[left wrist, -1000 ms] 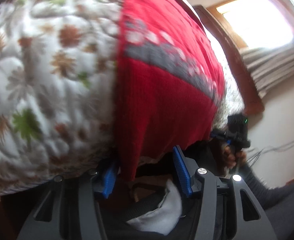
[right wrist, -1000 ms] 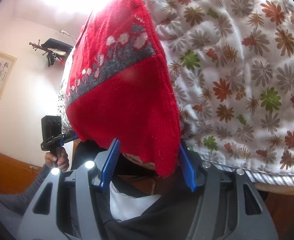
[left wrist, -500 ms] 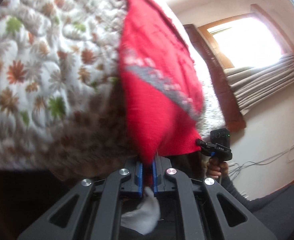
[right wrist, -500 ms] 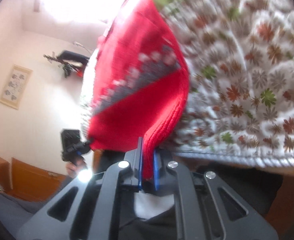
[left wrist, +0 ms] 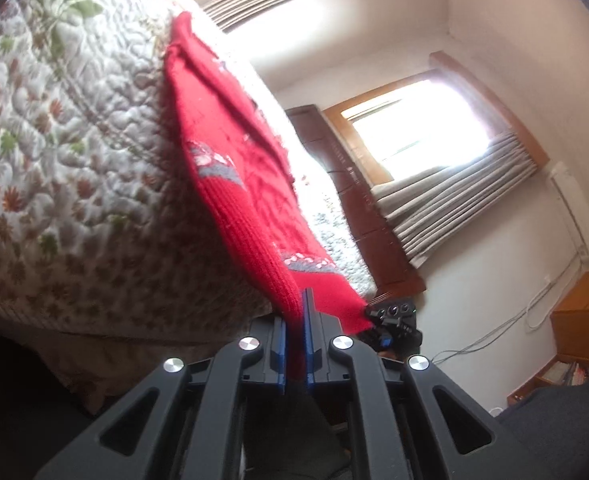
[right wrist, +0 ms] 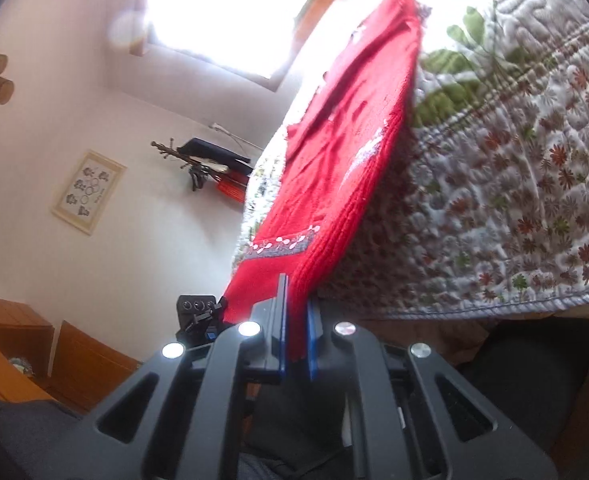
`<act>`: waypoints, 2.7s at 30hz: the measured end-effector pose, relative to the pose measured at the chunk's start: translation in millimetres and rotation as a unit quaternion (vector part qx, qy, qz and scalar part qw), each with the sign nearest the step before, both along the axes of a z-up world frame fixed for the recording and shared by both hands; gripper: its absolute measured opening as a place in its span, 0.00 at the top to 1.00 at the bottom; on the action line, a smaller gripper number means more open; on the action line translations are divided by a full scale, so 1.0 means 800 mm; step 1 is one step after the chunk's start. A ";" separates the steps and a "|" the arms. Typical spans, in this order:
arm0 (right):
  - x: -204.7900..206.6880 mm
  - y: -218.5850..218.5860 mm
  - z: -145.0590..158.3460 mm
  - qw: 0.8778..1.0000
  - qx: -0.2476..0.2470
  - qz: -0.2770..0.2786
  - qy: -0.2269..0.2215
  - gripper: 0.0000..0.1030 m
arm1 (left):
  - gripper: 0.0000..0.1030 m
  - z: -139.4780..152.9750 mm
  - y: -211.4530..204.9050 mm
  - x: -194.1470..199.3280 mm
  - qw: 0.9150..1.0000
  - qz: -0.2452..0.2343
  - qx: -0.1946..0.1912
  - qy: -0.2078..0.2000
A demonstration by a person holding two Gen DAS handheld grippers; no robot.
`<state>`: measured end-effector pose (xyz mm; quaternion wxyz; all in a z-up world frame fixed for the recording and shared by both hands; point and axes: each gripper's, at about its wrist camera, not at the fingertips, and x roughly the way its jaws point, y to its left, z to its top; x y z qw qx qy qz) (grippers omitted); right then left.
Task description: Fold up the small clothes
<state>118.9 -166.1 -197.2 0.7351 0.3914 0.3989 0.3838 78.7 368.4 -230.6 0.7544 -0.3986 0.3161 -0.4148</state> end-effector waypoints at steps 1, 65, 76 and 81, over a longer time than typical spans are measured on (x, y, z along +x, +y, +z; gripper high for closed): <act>-0.004 -0.002 0.005 1.000 0.002 -0.001 -0.004 0.94 | 0.94 0.007 -0.008 -0.005 1.000 0.001 -0.004 -0.005; 0.288 0.050 0.036 0.944 -0.324 0.016 -0.057 0.53 | 0.38 0.046 -0.053 0.321 0.925 -0.013 0.378 -0.026; 0.299 0.054 0.027 0.939 -0.335 0.035 -0.067 0.53 | 0.95 0.034 -0.042 0.322 0.934 -0.035 0.354 -0.024; 0.303 0.053 0.025 0.939 -0.336 0.044 -0.061 0.57 | 0.95 0.029 -0.040 0.324 0.938 -0.034 0.346 -0.019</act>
